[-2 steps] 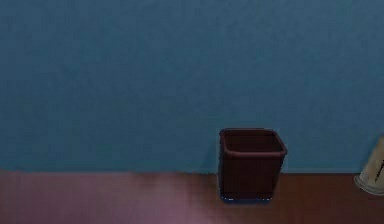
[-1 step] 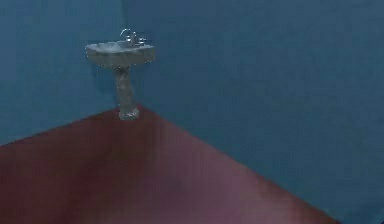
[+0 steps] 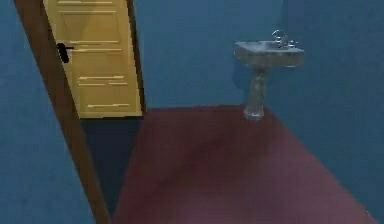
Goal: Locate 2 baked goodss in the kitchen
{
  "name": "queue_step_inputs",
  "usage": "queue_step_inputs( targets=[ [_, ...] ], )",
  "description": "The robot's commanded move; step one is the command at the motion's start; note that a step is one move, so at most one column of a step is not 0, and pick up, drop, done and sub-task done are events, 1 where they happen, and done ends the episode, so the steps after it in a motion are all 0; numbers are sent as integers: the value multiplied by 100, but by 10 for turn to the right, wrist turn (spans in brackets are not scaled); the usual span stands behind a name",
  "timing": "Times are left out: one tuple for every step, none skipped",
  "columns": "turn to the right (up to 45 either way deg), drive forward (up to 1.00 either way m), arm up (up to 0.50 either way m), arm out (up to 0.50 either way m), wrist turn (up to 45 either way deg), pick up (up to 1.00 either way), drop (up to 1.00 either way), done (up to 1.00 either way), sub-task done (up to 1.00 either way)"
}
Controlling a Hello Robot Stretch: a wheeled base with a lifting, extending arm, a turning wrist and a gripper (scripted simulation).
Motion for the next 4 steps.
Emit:
queue_step_inputs(
  targets=[
    [0, 100, 0, 0, 0, 0, 0, 0, 0],
    [-30, 0, 0, 0, 0, 0, 0, 0, 0],
    [0, 35, 0, 0, 0, 0, 0, 0, 0],
    [-450, 0, 0, 0, 0, 0, 0, 0, 0]
  ],
)
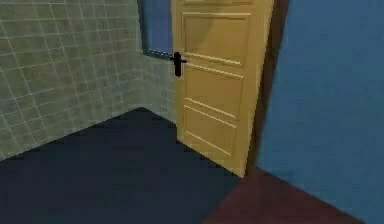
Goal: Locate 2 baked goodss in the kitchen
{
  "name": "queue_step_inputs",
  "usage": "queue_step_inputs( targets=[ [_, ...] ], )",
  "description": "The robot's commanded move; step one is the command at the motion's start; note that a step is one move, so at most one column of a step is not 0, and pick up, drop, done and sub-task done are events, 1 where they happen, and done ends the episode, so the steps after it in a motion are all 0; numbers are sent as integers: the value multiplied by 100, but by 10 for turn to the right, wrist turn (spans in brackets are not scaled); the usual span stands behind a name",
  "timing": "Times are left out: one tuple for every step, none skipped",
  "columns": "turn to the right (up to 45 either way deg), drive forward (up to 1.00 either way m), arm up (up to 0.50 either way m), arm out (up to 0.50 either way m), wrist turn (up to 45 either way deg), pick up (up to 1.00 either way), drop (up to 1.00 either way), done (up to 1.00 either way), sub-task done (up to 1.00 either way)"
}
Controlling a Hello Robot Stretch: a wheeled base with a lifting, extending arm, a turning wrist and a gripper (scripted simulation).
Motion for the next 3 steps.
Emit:
queue_step_inputs(
  targets=[
    [-360, 0, 0, 0, 0, 0, 0, 0, 0],
    [0, 100, 0, 0, 0, 0, 0, 0, 0],
    [-180, 0, 0, 0, 0, 0, 0, 0, 0]
  ],
)
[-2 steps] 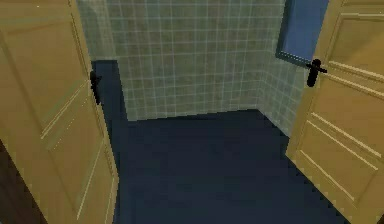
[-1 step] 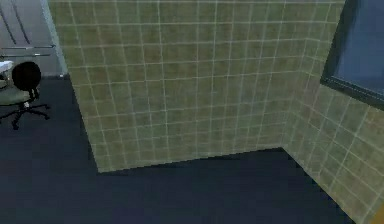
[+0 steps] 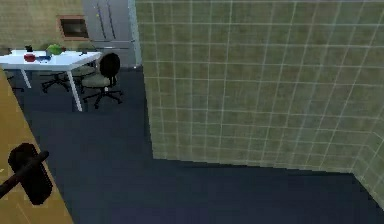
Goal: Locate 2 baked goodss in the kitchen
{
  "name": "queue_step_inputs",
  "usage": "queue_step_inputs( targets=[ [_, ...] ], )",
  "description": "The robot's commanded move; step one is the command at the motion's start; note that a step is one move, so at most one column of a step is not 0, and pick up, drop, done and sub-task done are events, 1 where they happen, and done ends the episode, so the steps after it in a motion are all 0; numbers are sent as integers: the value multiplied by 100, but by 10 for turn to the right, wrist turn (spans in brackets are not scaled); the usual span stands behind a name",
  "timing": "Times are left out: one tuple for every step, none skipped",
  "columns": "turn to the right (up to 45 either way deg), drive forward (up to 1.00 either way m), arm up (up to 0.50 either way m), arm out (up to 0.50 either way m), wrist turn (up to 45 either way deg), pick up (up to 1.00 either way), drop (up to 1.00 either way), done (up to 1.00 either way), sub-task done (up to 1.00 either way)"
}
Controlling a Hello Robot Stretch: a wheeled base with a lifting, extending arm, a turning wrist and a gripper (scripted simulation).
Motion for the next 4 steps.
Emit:
queue_step_inputs(
  targets=[
    [0, 15, 0, 0, 0, 0, 0, 0, 0],
    [30, 0, 0, 0, 0, 0, 0, 0, 0],
    [0, 55, 0, 0, 0, 0, 0, 0, 0],
    [-360, 0, 0, 0, 0, 0, 0, 0, 0]
  ],
)
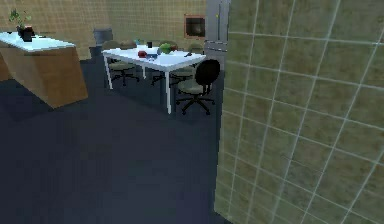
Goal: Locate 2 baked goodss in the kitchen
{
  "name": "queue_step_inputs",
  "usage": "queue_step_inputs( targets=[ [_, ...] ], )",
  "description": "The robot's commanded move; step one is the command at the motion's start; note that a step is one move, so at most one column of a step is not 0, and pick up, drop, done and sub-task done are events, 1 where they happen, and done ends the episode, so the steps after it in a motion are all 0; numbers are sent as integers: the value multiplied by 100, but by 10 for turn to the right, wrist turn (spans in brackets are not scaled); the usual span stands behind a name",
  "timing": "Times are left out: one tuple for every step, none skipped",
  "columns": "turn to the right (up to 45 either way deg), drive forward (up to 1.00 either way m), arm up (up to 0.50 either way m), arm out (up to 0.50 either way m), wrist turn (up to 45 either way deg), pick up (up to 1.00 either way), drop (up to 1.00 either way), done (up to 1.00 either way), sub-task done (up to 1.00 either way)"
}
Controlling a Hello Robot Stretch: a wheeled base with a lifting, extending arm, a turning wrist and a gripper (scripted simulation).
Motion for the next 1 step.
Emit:
queue_step_inputs(
  targets=[
    [0, 35, 0, 0, 0, 0, 0, 0, 0]
  ],
)
